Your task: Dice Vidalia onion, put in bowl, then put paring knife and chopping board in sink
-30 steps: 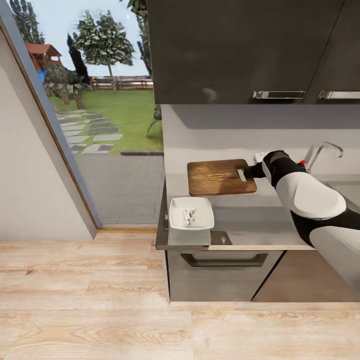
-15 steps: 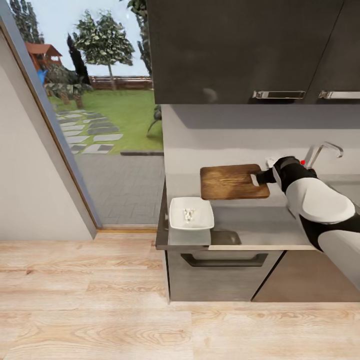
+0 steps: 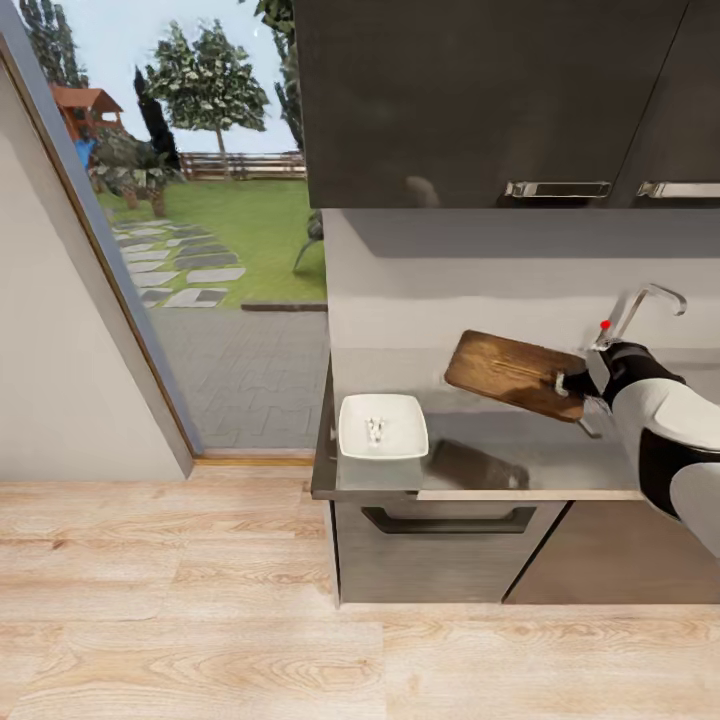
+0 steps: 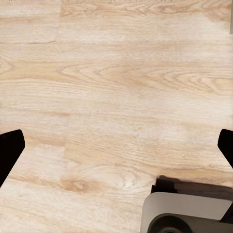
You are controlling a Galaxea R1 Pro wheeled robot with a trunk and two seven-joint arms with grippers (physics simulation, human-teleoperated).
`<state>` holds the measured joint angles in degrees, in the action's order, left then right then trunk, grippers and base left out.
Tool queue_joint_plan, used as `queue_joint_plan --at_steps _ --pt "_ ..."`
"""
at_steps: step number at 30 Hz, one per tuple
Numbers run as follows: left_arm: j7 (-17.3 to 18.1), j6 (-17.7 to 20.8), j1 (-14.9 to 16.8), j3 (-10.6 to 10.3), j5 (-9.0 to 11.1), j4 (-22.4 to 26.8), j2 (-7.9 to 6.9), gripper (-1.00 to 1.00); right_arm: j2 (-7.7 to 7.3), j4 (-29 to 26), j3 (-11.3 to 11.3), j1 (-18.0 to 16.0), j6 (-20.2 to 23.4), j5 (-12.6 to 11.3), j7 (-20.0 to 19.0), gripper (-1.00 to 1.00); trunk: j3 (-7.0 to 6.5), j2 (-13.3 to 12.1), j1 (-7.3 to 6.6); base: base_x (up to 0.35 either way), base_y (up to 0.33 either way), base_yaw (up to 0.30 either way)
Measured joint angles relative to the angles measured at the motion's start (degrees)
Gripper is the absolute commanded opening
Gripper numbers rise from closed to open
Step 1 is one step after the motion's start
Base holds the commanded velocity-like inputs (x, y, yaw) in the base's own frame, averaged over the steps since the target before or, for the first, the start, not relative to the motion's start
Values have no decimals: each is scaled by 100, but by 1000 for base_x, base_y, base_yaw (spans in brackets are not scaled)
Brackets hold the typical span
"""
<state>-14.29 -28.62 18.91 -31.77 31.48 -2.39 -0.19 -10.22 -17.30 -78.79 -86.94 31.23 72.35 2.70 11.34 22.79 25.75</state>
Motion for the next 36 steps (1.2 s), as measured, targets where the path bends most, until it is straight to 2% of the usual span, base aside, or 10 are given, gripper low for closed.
queue_joint_plan --at_steps 1,2,3,5,7,11,13,17,27,36 --pt "1 0 0 0 0 0 1 100 -47 -6 0 2 -3 55 54 -100 1 1 -1 0 0 0" --pt "3 0 1 0 -1 -6 5 100 -197 50 -129 2 -35 -126 179 -100 1 -1 0 0 0 0" --pt "0 -1 0 0 1 -5 4 100 -283 -52 -71 4 -17 82 240 -100 1 2 -2 0 0 0" --pt "0 0 -1 -1 1 -13 12 100 -390 -5 -176 1 -33 -78 398 -100 0 0 0 0 0 0" --pt "-1 -1 -1 -1 4 -15 19 100 -441 -12 -244 2 -28 -128 709 -100 1 0 0 0 0 0" --pt "-2 0 0 0 9 -17 23 100 -553 -23 -481 0 -215 -600 1661 -100 0 0 0 0 0 0" --pt "-2 0 0 0 11 -18 24 100 -600 -16 -518 1 -313 -783 1785 -100 0 0 0 0 0 0" --pt "-2 -1 0 0 18 -17 23 100 -713 -90 -523 1 -451 -821 2093 -100 0 0 0 0 0 0" --pt "-14 2 0 7 29 -16 41 100 -753 -229 -543 2 -789 -1417 2664 -100 0 -1 -1 0 -89 0" --pt "-18 1 -1 13 43 -15 50 100 -733 -224 -546 2 -811 -1487 2761 -100 1 -1 -1 0 -300 0"
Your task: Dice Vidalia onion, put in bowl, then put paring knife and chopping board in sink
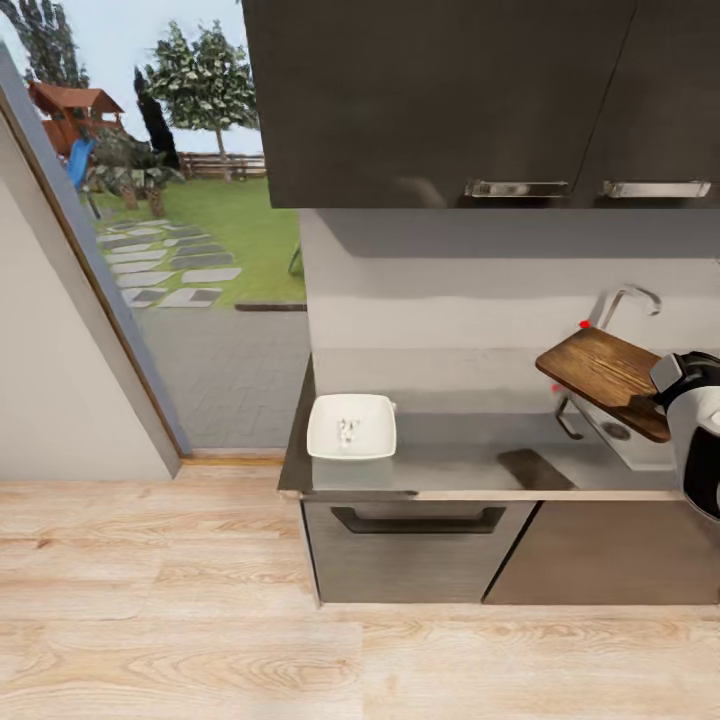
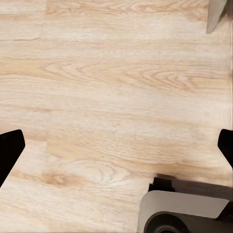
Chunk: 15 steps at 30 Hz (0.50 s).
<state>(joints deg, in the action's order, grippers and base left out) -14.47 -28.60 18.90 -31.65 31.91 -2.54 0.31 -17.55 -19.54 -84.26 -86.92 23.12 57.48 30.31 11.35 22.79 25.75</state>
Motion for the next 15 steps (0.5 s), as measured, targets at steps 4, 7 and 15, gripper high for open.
queue_joint_plan --at_steps 4,7,15 --pt "0 0 0 1 7 0 0 100 11 1 -2 0 0 -5 4 -100 0 0 0 0 -309 0" --pt "0 0 0 1 8 0 0 100 22 5 -2 2 -5 -4 33 -100 0 0 0 0 -317 0" --pt "0 -2 1 3 10 -2 -1 100 42 31 -16 35 -208 -10 81 -100 0 1 0 0 -191 0"
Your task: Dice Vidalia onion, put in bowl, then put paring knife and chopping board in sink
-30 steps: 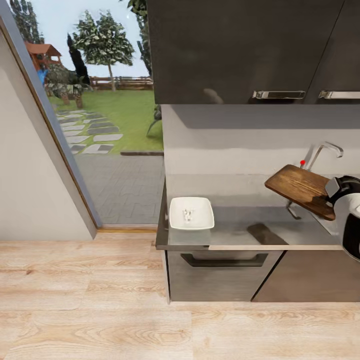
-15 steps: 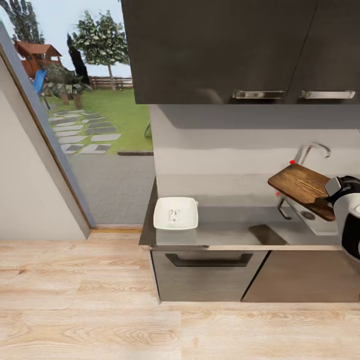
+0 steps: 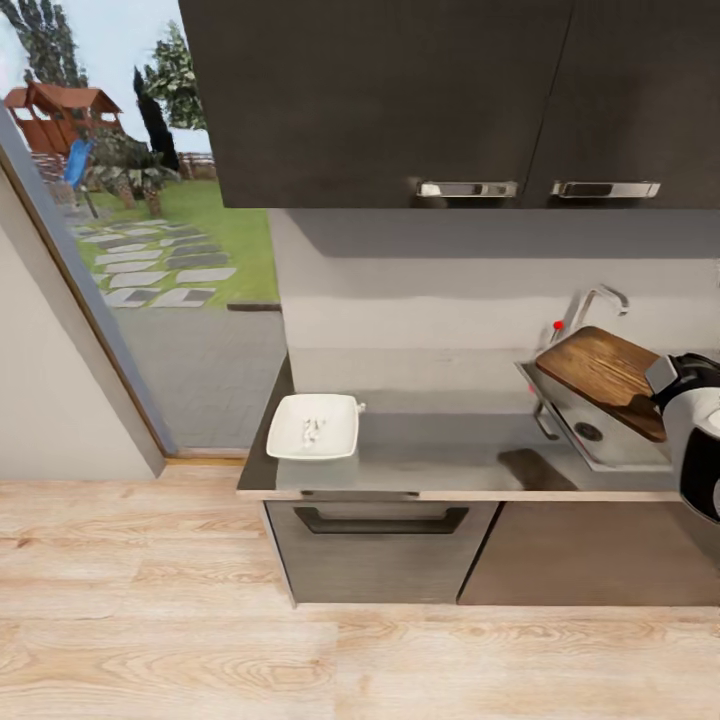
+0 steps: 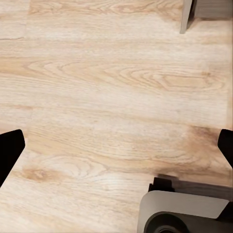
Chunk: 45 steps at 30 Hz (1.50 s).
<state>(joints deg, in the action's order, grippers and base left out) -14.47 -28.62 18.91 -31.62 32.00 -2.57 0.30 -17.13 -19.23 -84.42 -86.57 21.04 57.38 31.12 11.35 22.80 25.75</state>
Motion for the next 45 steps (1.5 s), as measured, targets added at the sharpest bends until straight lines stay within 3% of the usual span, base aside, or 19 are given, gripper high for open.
queue_joint_plan --at_steps 3,6,10,14,18,20,23,24,28,31,36,39,45 --pt "0 0 0 1 -1 0 -2 100 -10 -8 -268 21 -34 2 2 -100 0 0 0 0 -11 0" --pt "0 0 0 2 -3 0 2 100 -8 -21 -824 27 -226 1 1 -100 0 0 0 0 -1 0" --pt "0 -2 1 4 -5 2 2 100 84 3 -935 27 -467 -45 -3 -100 0 0 0 0 0 0" --pt "0 5 -1 10 -9 8 41 100 465 14 -958 87 -1059 -53 142 -100 0 0 0 0 0 0" --pt "1 6 -1 11 -9 7 58 100 1014 42 -957 103 -1784 -53 589 -100 0 0 0 0 0 0" --pt "0 6 -1 11 -9 7 59 100 1163 31 -939 104 -1904 -53 659 -100 -1 1 0 0 0 0" --pt "0 5 -2 11 -8 7 66 100 1335 35 -1007 107 -2002 -293 716 -100 0 0 0 0 0 0" --pt "0 5 -2 11 -8 7 68 100 1348 24 -1105 111 -2024 -525 726 -100 0 0 0 0 0 0" --pt "-1 5 -2 9 -7 8 74 100 1313 -44 -1232 261 -2169 -886 746 -100 1 -1 0 0 0 0" --pt "-1 5 -2 10 -7 8 77 100 1245 -58 -1256 373 -2346 -955 750 -100 0 0 0 0 0 0" --pt "-1 5 -3 9 -7 8 78 100 1147 -129 -1497 515 -2447 -979 750 -100 0 0 0 0 0 0" --pt "-1 5 -3 10 -7 8 80 100 1024 -274 -1866 567 -2456 -989 751 -100 1 0 0 0 0 0" --pt "-1 5 -3 11 -7 8 83 100 782 -299 -1961 574 -2411 -972 814 -100 0 0 0 0 0 0"
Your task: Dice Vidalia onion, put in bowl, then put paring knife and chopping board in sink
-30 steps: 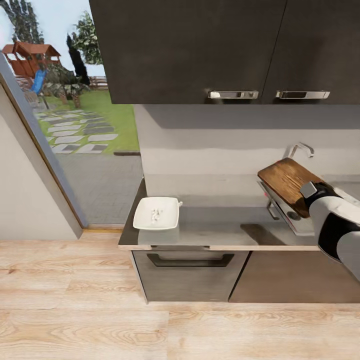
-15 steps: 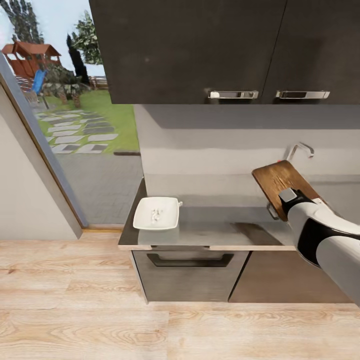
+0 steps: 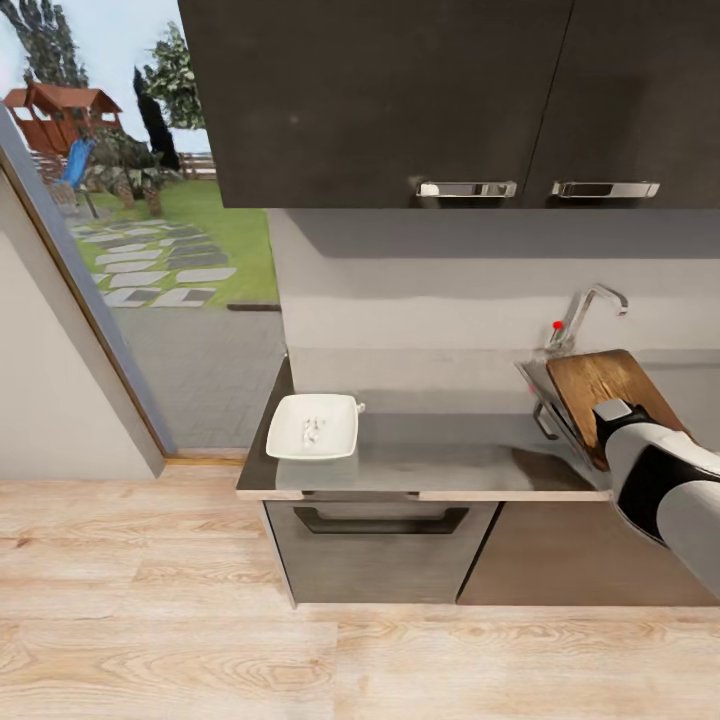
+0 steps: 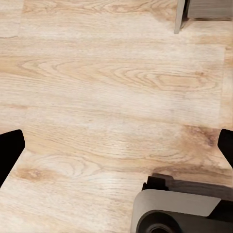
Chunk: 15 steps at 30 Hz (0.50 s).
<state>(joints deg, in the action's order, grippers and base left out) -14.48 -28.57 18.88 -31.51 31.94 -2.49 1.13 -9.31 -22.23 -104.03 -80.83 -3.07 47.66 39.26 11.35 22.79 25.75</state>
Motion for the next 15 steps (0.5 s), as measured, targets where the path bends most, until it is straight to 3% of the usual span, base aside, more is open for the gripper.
queue_joint_plan --at_steps 6,15 --pt "0 1 0 0 0 0 3 100 -338 70 -21 0 289 -42 130 -100 0 1 -1 40 -26 0" --pt "1 2 0 0 -1 0 4 100 -385 112 -25 -2 706 -55 129 -100 0 1 -2 169 -114 0"
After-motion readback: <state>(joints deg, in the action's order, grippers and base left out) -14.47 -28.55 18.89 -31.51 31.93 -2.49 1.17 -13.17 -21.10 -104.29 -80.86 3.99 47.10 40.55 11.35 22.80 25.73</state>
